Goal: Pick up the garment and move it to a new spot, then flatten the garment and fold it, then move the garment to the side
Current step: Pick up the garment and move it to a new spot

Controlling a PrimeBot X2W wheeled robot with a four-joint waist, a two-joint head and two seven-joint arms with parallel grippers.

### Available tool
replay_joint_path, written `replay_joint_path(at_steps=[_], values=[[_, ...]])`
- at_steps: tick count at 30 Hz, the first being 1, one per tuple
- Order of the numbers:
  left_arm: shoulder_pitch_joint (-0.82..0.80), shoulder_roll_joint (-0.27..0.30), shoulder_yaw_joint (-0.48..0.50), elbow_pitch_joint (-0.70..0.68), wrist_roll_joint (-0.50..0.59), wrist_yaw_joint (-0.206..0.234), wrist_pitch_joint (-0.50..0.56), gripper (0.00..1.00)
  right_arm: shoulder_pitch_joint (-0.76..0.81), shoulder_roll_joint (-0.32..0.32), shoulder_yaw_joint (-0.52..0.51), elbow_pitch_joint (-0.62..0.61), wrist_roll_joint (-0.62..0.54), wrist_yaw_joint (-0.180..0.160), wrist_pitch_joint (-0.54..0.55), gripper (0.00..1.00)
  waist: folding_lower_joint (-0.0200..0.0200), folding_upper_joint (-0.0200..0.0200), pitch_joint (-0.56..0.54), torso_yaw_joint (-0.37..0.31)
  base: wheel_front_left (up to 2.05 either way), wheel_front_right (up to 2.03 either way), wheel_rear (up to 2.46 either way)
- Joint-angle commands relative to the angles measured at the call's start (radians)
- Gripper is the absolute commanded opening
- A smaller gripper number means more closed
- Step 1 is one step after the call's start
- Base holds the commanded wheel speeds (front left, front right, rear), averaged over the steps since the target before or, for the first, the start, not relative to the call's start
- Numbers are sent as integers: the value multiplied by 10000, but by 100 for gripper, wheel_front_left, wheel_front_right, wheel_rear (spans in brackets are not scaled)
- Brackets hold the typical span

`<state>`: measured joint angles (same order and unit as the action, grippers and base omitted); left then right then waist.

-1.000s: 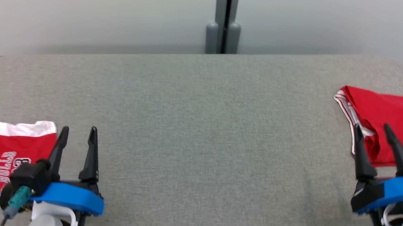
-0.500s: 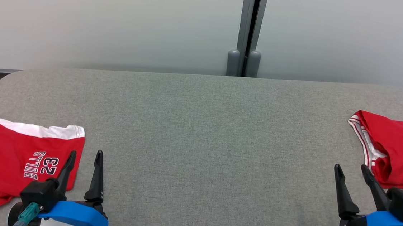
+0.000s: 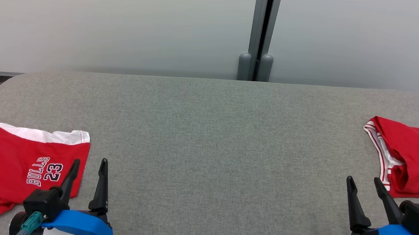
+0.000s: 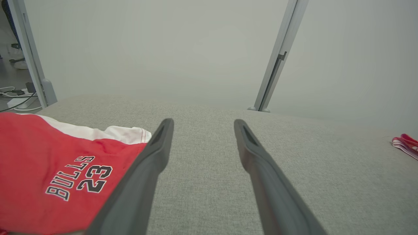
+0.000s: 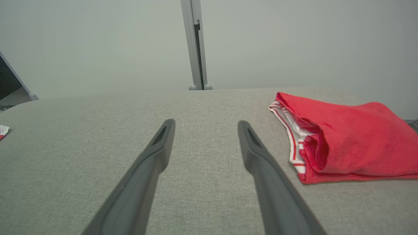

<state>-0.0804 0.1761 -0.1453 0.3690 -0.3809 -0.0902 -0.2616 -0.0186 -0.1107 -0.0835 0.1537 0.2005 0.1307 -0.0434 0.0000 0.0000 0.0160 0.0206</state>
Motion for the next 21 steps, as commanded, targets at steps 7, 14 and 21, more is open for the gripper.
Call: replay_joint_path(at_steps=[7, 14, 21], values=[[-193, 28, 160, 157, 140, -68, -45, 100, -212, 52, 88, 276, 5, 1, -182, 100, 0, 0, -1, -41, 0, 0, 0], [-251, 32, 237, 180, 139, -85, -46, 100, -311, 60, 182, 633, 22, 1, -437, 100, 0, 0, 42, 379, 0, 0, 0], [-212, -30, 253, 17, 192, -18, -46, 100, -390, 9, 316, 799, 89, 1, -654, 100, 0, 0, 113, 1294, 0, 0, 0]])
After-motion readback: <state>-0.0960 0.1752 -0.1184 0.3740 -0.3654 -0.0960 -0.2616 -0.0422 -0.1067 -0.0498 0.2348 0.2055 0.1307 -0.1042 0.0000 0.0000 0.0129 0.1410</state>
